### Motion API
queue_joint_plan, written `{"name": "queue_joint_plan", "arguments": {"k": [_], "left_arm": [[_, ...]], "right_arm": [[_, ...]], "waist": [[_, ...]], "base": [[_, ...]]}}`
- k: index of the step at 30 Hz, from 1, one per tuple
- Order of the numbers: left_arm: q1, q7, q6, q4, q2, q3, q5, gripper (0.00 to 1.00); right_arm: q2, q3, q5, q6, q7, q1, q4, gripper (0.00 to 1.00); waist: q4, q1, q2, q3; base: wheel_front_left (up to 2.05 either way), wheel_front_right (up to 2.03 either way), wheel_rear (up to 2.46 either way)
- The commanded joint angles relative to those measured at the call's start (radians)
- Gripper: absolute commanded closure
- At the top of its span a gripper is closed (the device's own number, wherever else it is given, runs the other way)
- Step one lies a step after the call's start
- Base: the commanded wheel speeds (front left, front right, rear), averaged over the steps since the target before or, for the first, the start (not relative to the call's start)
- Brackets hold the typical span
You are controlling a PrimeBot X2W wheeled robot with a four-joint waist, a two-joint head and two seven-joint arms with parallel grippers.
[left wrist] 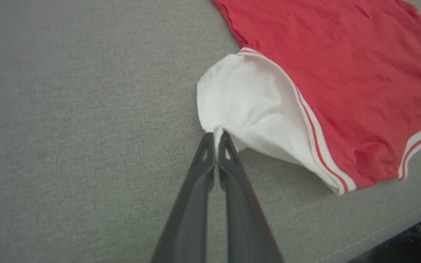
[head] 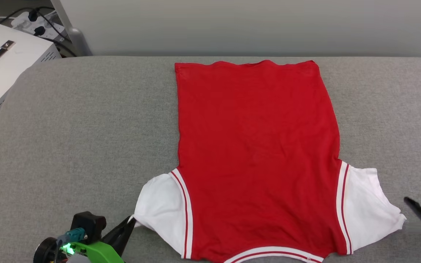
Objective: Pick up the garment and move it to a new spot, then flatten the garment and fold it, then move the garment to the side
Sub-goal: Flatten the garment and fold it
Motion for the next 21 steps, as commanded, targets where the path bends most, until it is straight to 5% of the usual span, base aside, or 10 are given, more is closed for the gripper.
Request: {"name": "queue_joint_plan", "arguments": {"k": [1,13,21], "left_arm": [[0.02,0.021,0.007,-0.03,0.012,-0.001,-0.012,1.0],[-0.07,0.202,0.101,-0.32,0.031,-0.027,0.047,1.0],[-0.159,0.253,0.101,-0.434,0.019,-0.056,0.118,1.0]], "right_arm": [[-0.007,-0.034,0.004,-0.001,0.018,-0.029,-0.027,0.0],[0.06,-0.227,-0.145,-0.001,0.47,-0.402,-0.138,0.0],[0.097,-0.245,-0.304,-0.001,0.713,-0.753,-0.049,0.0]], "waist": [[0.017,0.0001,0.0118,0.04],[0.151,0.0001,0.0118,0.302],[0.267,0.0001,0.0118,0.47]], "base": [[0.0,0.0,0.0],[0.0,0.0,0.0],[0.0,0.0,0.0]]}}
